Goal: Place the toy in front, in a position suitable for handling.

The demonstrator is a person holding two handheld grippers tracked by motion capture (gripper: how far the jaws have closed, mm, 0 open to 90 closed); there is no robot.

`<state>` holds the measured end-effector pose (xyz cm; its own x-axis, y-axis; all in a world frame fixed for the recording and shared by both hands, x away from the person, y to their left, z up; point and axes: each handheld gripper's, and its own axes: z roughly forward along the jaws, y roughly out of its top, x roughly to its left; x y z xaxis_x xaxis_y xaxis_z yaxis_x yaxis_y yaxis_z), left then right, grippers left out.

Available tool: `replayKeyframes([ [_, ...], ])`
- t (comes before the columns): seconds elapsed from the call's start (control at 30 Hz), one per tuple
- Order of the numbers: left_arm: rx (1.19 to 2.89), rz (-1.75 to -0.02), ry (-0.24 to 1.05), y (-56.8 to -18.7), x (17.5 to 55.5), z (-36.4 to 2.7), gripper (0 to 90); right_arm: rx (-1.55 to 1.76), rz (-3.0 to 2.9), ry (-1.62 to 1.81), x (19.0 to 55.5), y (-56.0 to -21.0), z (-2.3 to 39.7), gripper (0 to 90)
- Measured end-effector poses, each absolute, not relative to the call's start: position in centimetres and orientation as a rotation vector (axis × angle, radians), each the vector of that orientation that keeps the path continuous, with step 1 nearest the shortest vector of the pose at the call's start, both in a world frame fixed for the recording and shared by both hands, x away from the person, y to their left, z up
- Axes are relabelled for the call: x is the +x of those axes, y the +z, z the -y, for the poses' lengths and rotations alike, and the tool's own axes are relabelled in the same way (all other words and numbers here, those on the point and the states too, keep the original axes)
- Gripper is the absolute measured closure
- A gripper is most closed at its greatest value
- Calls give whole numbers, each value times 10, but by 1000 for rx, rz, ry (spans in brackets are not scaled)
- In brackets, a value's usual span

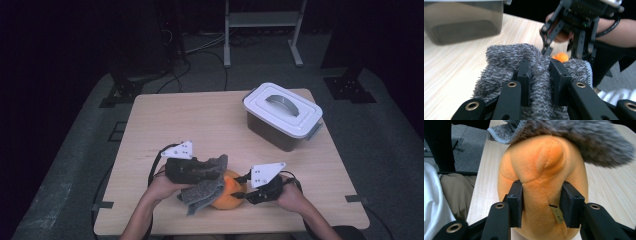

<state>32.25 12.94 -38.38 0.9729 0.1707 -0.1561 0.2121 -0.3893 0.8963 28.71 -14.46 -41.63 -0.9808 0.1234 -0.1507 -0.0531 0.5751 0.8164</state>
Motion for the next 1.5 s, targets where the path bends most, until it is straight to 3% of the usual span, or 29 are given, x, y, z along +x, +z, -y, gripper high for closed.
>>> replayKeyframes([
  [0.53,1959,-355,-125,-401,335,-166,718,73,-2610,1378,289,-417,155,567],
  [1.0,2030,-153,-15,-369,306,-111,718,183,-2565,1386,290,-415,134,560],
  [1.33,2041,-218,10,-373,313,-127,713,222,-2563,1395,292,-415,139,569],
  [1.5,2047,-159,12,-369,307,-117,713,188,-2559,1384,288,-416,132,569],
])
